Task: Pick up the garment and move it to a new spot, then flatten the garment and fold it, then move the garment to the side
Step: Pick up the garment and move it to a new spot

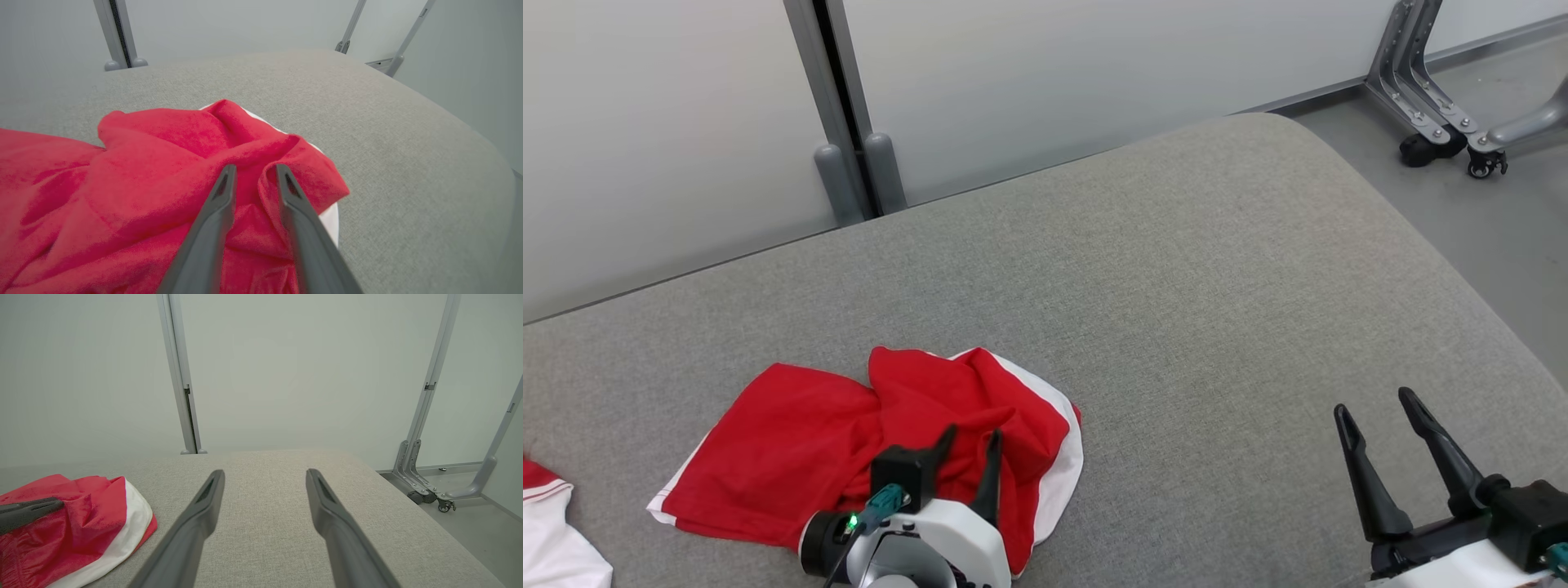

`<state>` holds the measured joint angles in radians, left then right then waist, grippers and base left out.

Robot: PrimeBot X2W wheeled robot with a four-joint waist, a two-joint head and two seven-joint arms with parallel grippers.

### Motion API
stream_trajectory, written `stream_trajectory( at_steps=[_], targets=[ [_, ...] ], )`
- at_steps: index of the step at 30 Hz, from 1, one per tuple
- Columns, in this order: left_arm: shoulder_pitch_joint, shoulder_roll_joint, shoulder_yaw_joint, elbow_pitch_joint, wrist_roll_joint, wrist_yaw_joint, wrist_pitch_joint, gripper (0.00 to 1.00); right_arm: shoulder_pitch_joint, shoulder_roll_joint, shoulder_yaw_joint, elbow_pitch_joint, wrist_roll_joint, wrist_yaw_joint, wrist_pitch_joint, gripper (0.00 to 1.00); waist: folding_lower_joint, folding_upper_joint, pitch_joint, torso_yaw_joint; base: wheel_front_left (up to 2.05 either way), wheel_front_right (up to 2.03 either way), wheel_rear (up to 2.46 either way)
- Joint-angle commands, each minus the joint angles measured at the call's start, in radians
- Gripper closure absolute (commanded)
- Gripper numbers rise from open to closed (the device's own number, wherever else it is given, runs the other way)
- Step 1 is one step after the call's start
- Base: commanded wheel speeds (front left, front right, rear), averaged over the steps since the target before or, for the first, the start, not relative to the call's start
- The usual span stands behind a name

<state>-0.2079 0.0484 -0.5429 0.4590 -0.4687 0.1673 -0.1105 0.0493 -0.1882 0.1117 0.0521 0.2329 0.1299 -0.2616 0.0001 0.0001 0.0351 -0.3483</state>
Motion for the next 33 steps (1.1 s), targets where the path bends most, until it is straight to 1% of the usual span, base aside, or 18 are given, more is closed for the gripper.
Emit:
stream_trajectory(
  at_steps=[1,3,6,7,9,11,15,18,26,33],
  targets=[
    [0.004,0.004,0.002,-0.001,0.004,0.019,-0.050,0.00,-0.007,-0.010,-0.009,-0.004,-0.009,0.001,-0.005,0.00,-0.0001,-0.0001,-0.012,0.006,0.00,0.00,0.00],
    [0.023,0.004,-0.001,-0.014,0.031,0.039,-0.110,0.00,0.000,-0.013,-0.021,-0.012,-0.019,0.001,-0.005,0.00,-0.0001,-0.0001,-0.023,0.016,0.00,0.00,0.00],
    [0.063,0.013,0.017,-0.063,0.067,0.072,-0.149,0.00,0.014,-0.019,-0.042,-0.018,-0.028,0.001,-0.005,0.00,-0.0001,-0.0001,-0.040,0.040,0.00,0.00,0.00],
    [0.063,0.013,0.017,-0.063,0.067,0.072,-0.149,0.00,0.014,-0.019,-0.042,-0.018,-0.028,0.001,-0.005,0.00,-0.0001,-0.0001,-0.040,0.040,0.00,0.00,0.00],
    [0.108,0.021,0.032,-0.101,0.085,0.086,-0.154,0.00,0.020,-0.022,-0.055,-0.019,-0.036,0.002,-0.005,0.00,-0.0001,-0.0001,-0.052,0.059,0.00,0.00,0.00],
    [0.143,0.027,0.064,-0.167,0.110,0.103,-0.156,0.00,0.025,-0.022,-0.065,-0.021,-0.041,0.002,-0.005,0.00,-0.0001,-0.0001,-0.060,0.079,0.00,0.00,0.00],
    [0.231,0.035,0.130,-0.255,0.151,0.120,-0.156,0.00,0.040,-0.013,-0.079,-0.022,-0.050,0.002,-0.005,0.00,-0.0001,-0.0001,-0.073,0.127,0.00,0.00,0.00],
    [0.277,0.031,0.178,-0.296,0.164,0.118,-0.156,0.00,0.047,-0.007,-0.079,-0.018,-0.056,0.002,-0.005,0.00,-0.0001,-0.0001,-0.079,0.167,0.00,0.00,0.00],
    [0.327,0.017,0.241,-0.327,0.203,0.078,-0.154,0.00,0.071,0.004,-0.082,0.014,-0.061,0.002,-0.005,0.00,-0.0001,-0.0001,-0.090,0.281,0.00,0.00,0.00],
    [0.359,0.009,0.288,-0.327,0.220,0.064,-0.154,0.00,0.081,0.017,-0.087,0.039,-0.067,0.002,-0.005,0.00,-0.0001,-0.0001,-0.104,0.337,0.00,0.00,0.00]
  ],
)
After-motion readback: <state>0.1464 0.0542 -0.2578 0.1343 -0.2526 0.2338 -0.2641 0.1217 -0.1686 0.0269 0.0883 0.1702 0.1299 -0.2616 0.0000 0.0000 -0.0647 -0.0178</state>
